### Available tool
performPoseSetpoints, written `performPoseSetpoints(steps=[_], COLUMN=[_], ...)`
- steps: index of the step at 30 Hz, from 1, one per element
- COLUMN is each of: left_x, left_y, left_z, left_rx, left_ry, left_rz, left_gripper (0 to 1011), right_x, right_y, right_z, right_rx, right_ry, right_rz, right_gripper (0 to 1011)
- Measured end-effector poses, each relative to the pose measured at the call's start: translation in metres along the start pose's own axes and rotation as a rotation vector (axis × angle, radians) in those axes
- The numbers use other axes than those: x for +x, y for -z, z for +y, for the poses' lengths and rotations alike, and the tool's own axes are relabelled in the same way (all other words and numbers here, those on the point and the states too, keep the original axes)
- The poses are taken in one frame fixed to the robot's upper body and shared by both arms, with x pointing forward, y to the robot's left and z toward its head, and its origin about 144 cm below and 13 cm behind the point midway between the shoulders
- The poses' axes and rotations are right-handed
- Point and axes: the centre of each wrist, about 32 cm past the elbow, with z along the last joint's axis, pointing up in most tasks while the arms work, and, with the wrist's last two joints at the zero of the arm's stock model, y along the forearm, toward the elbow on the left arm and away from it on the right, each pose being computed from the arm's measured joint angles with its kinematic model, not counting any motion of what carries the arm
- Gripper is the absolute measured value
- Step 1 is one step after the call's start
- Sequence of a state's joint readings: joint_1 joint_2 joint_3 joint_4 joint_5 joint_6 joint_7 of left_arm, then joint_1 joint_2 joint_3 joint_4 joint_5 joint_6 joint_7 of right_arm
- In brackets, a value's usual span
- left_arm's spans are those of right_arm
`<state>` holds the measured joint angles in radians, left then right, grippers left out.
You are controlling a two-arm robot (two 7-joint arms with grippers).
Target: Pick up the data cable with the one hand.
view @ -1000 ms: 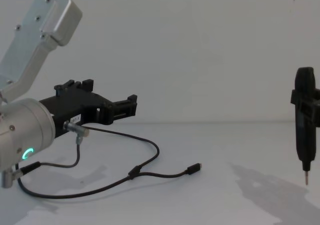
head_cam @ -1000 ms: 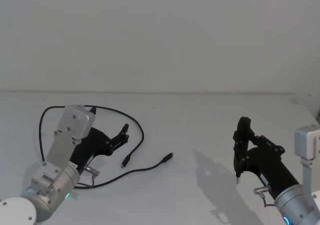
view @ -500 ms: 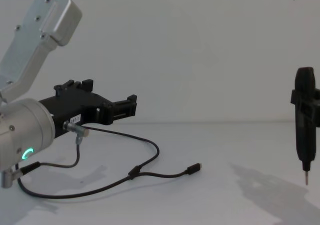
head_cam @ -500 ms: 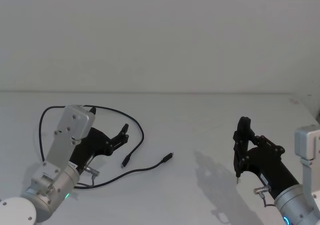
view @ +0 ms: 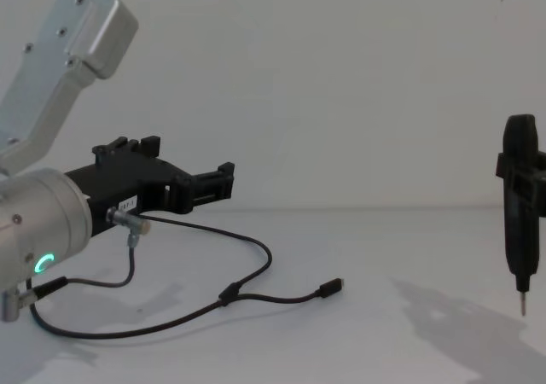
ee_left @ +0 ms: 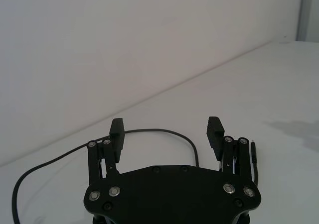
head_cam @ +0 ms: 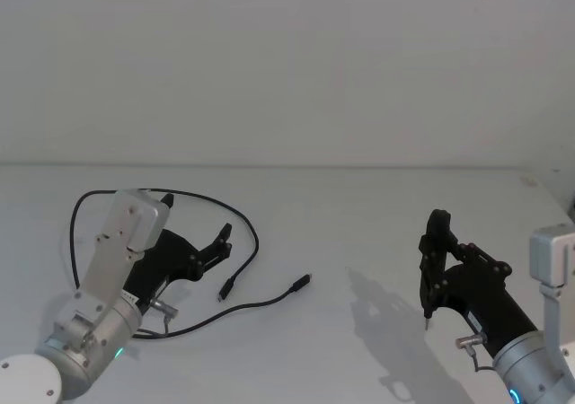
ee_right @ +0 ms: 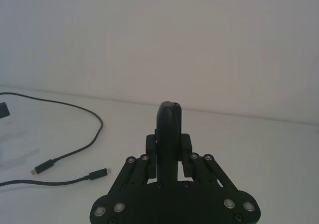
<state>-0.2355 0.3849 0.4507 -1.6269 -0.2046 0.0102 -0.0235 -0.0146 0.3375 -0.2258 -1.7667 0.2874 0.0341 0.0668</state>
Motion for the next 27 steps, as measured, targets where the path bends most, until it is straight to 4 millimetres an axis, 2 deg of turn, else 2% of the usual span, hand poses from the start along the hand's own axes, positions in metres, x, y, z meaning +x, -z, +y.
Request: performPoseSetpoints(steps=[17,27], left_x=[0.016,0.029], left_y=[0.002,0.006], left_z=[-0.002,-0.009], left_rx=[0.025,0.09], left_ry=[0.173,0.344], left_rz=[0.055,0.107], left_gripper=[1001,1001], right_x=[0.0,0.0], right_y=[0.0,0.0], right_z=[0.0,0.0], right_rx=[0.0,0.0], right_ry=[0.0,0.0], right_rz=[0.0,0.0], right_gripper=[279,279])
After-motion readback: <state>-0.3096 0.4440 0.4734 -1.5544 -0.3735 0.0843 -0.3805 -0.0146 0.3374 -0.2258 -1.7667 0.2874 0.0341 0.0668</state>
